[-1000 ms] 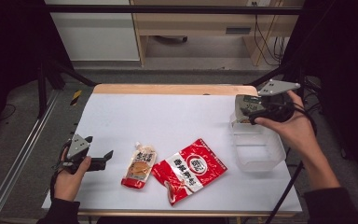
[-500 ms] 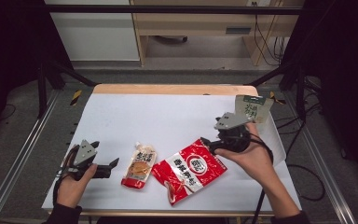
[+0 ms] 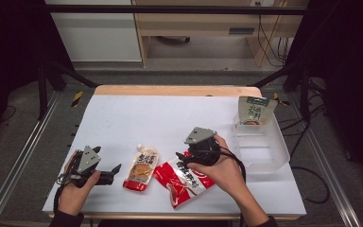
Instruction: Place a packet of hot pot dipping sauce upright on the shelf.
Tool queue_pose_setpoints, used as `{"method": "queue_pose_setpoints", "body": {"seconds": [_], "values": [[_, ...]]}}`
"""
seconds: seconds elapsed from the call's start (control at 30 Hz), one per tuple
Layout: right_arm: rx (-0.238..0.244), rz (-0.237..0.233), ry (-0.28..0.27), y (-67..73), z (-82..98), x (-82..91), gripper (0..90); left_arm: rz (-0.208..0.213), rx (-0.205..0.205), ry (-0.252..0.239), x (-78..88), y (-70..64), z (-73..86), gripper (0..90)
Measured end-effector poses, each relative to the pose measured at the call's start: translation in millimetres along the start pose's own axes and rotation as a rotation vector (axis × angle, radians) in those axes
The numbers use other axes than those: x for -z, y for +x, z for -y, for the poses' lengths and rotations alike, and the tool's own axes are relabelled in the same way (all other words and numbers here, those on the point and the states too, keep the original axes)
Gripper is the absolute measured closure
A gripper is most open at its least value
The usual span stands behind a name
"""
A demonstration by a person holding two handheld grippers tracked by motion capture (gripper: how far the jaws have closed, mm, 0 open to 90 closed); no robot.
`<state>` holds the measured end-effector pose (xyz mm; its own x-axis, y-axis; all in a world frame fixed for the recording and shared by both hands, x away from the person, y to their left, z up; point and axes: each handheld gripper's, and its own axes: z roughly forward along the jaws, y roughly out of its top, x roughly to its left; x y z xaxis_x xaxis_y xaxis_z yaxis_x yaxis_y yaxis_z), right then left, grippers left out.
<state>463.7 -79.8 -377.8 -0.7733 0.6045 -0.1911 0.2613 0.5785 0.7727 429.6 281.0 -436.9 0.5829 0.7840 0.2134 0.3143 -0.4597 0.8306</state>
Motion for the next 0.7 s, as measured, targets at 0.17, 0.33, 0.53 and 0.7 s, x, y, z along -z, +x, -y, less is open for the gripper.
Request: {"method": "queue_pose_setpoints", "body": {"seconds": [0.17,0.33,0.53,0.7], "values": [[-0.017,-0.027,-0.005,11.6,-5.1,-20.2,28.4,-0.008,0.002,0.011,0.0,-0.1,0.0,4.6],[-0.011,-0.053,0.014,22.3,-7.8,-37.1,31.9,-0.010,0.006,0.012,-0.4,-0.6,0.4,4.6],[-0.010,-0.061,0.038,28.7,-7.8,-51.3,38.5,-0.018,0.018,0.007,0.0,2.2,1.3,4.6],[-0.018,-0.075,0.073,30.8,-9.5,-62.7,43.1,-0.021,0.017,0.007,-0.1,1.9,0.3,4.6]]}}
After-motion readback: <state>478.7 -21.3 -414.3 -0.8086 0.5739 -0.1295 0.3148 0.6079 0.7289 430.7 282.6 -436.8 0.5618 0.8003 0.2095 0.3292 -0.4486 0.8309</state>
